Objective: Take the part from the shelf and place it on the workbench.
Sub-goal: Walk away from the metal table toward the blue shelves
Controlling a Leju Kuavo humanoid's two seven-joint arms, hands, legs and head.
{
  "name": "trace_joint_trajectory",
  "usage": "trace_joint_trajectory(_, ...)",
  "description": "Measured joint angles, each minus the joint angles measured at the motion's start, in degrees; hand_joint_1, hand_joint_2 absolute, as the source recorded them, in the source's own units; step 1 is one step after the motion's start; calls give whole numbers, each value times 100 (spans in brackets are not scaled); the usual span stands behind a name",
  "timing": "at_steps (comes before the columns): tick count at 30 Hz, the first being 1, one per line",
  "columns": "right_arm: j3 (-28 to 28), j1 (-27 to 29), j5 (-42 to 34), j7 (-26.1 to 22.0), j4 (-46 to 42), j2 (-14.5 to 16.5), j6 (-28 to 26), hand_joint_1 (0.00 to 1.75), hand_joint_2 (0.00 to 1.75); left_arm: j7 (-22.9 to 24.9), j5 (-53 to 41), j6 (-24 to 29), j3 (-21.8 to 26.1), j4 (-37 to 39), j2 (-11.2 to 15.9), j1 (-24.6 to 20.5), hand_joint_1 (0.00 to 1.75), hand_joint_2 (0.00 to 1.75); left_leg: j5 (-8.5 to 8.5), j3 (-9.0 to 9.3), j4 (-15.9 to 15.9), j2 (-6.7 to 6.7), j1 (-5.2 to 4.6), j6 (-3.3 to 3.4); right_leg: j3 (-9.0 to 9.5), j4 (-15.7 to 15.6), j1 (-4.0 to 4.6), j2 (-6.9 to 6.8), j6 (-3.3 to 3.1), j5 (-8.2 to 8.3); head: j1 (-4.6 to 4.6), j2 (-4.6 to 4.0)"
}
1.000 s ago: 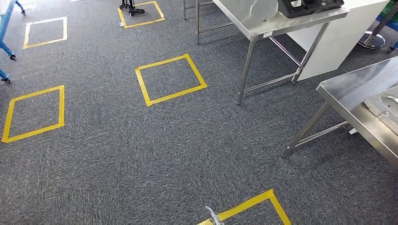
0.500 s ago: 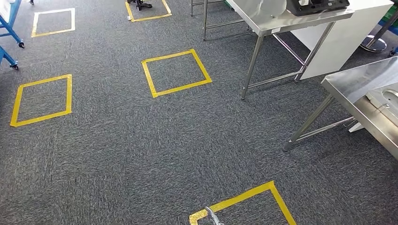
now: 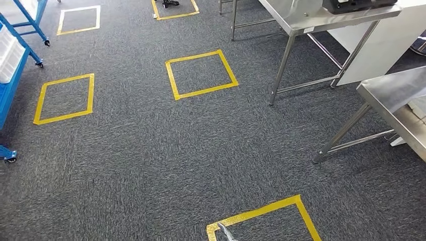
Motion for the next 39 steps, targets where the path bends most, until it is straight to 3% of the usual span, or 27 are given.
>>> trace_joint_trajectory(2,40,-5,-12,1,10,-15,-5,0,0,2,-5,2,1,0,0,13,0,0,-182,-284,575,35,26,-48,-19,22,14,-126,-10,-11,-7,-1)
trace_joint_trajectory(3,51,-8,-19,1,15,-20,-8,0,0,3,-6,3,1,0,0,23,0,0,-114,-286,581,56,37,-66,-27,40,14,-184,-8,-20,-7,0)
trace_joint_trajectory(5,69,-13,-31,1,22,-22,-12,0,0,7,-7,7,2,0,4,31,0,0,259,39,-48,186,58,-84,-33,97,10,-293,17,-57,-9,-1)
trace_joint_trajectory(7,95,-18,-40,1,26,-33,-15,0,0,14,-7,12,2,0,9,14,0,0,496,373,-719,395,39,-43,-38,167,32,-384,72,-111,-13,-1)
trace_joint_trajectory(9,127,-23,-52,2,28,-48,-21,0,0,27,-6,14,3,0,11,5,0,0,510,420,-885,446,7,27,-39,198,54,-455,129,-135,-4,0)
trace_joint_trajectory(11,165,-30,-86,7,28,-62,-38,0,0,40,-7,14,4,0,15,19,0,0,547,401,-909,338,15,99,-33,210,42,-503,185,-150,5,0)
trace_joint_trajectory(13,201,-31,-147,19,27,-84,-69,0,0,50,-9,15,5,0,19,20,0,0,603,405,-953,234,31,185,-123,444,18,-332,244,-341,20,0)
trace_joint_trajectory(15,240,-20,-210,43,28,-112,-105,0,0,54,-13,15,7,0,22,7,0,0,644,380,-968,125,29,241,-433,1111,-1,-69,273,-735,46,0)
trace_joint_trajectory(17,285,-6,-257,64,29,-145,-131,0,0,56,-20,14,7,0,23,11,0,0,661,348,-964,-5,16,255,-781,1797,-4,22,275,-994,53,-1)
trace_joint_trajectory(18,303,-1,-274,68,29,-160,-139,0,0,58,-22,11,7,0,23,18,0,0,665,343,-962,-77,13,253,-849,1900,-4,34,270,-962,53,-1)
trace_joint_trajectory(19,319,2,-286,71,29,-170,-147,0,0,60,-24,8,7,0,23,24,0,0,667,346,-959,-152,11,250,-805,1770,-6,51,260,-813,52,-1)
trace_joint_trajectory(20,331,3,-292,72,29,-178,-154,0,0,61,-25,4,7,0,23,25,0,0,669,353,-954,-229,12,243,-655,1429,-10,97,246,-581,52,-1)
trace_joint_trajectory(22,348,10,-298,73,29,-191,-163,0,0,61,-25,-1,7,0,20,13,0,0,668,354,-932,-377,6,208,-297,622,-27,342,209,-198,51,0)
trace_joint_trajectory(24,359,18,-299,75,28,-202,-170,0,0,61,-24,-2,7,0,19,8,0,0,676,323,-917,-496,8,138,-147,267,-23,481,174,-90,49,0)
trace_joint_trajectory(26,374,18,-299,77,26,-205,-178,0,0,61,-25,-2,7,0,20,25,0,0,690,282,-923,-583,21,61,-140,242,-13,376,128,-70,49,0)
trace_joint_trajectory(28,391,22,-299,76,24,-206,-183,0,0,61,-27,-3,7,0,21,31,0,0,567,195,-758,-395,18,12,-123,188,-23,237,46,-42,31,-1)
trace_joint_trajectory(30,405,33,-300,74,24,-211,-185,0,0,61,-29,-4,8,0,21,17,0,0,203,-75,-162,-78,18,-26,-121,160,-12,66,-23,-37,-5,-1)
trace_joint_trajectory(32,434,37,-305,75,25,-224,-188,0,0,61,-29,-5,9,0,19,15,0,0,-126,-401,560,34,34,-73,-134,164,13,-112,-45,-44,-25,0)
trace_joint_trajectory(33,451,35,-309,76,25,-230,-192,0,0,61,-29,-7,9,0,17,22,0,0,-151,-457,713,54,41,-91,-138,166,21,-197,-46,-46,-24,0)
trace_joint_trajectory(34,466,33,-313,78,25,-234,-197,0,0,61,-29,-8,9,0,16,30,0,0,-66,-397,637,79,47,-102,-139,170,25,-279,-42,-49,-25,0)
trace_joint_trajectory(36,483,28,-320,79,23,-238,-204,0,0,61,-29,-7,9,0,21,34,0,0,286,22,-86,255,49,-94,-130,190,31,-424,-18,-66,-28,0)
trace_joint_trajectory(38,495,26,-334,80,23,-245,-209,0,0,59,-29,-5,10,0,26,15,0,0,504,379,-740,503,22,-33,-117,225,57,-543,34,-97,-23,1)
trace_joint_trajectory(39,503,24,-343,81,23,-250,-210,0,0,57,-29,-5,11,0,27,11,0,0,531,431,-866,563,4,6,-112,236,68,-594,62,-106,-16,1)
